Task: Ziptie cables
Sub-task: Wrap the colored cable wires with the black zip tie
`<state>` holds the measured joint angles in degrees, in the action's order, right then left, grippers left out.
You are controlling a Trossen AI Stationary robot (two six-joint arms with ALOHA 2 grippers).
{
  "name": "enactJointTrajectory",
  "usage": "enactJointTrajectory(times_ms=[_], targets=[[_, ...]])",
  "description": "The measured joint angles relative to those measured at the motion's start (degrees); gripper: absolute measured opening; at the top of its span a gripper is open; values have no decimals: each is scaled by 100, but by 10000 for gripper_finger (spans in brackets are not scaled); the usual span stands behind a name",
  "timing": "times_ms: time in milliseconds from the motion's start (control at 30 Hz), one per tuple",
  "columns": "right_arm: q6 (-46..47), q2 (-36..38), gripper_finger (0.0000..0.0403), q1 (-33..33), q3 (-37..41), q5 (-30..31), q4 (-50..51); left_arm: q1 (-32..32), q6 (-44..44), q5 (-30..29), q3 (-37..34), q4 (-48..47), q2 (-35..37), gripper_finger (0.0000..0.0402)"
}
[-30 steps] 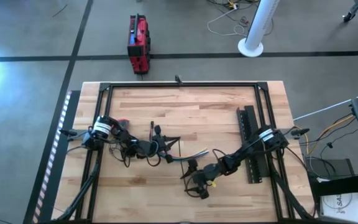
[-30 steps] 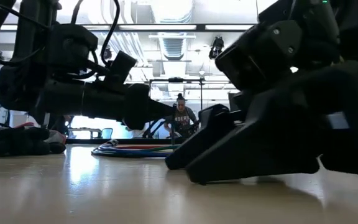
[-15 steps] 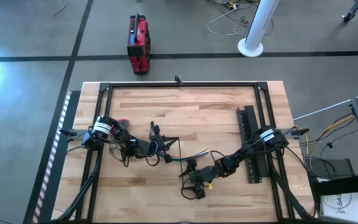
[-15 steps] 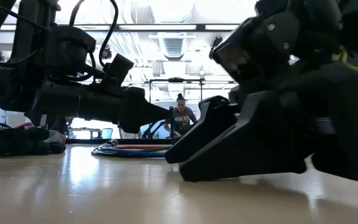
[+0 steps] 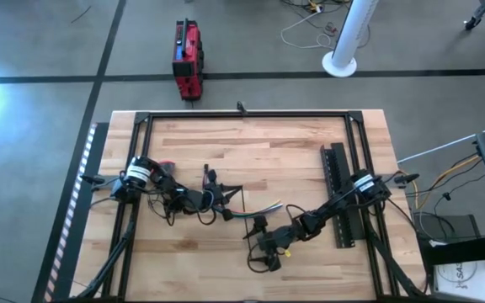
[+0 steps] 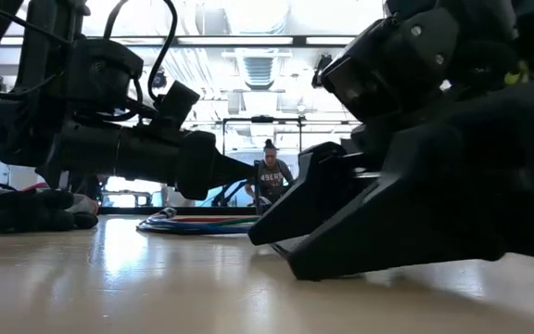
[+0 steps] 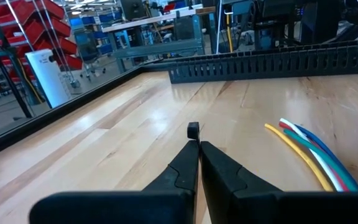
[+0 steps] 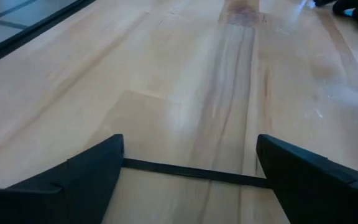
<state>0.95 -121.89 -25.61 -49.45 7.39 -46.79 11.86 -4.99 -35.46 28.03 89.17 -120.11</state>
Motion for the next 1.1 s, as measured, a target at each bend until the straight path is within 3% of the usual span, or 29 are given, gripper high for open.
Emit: enactJointTrajectory(times_ms=[300, 1100], targets=[[-134, 278, 357, -262, 22, -8, 88, -2, 0, -59, 0, -28, 0, 0], [374, -50, 357, -146, 62, 260, 163, -2, -151, -59, 4, -33, 0, 0]])
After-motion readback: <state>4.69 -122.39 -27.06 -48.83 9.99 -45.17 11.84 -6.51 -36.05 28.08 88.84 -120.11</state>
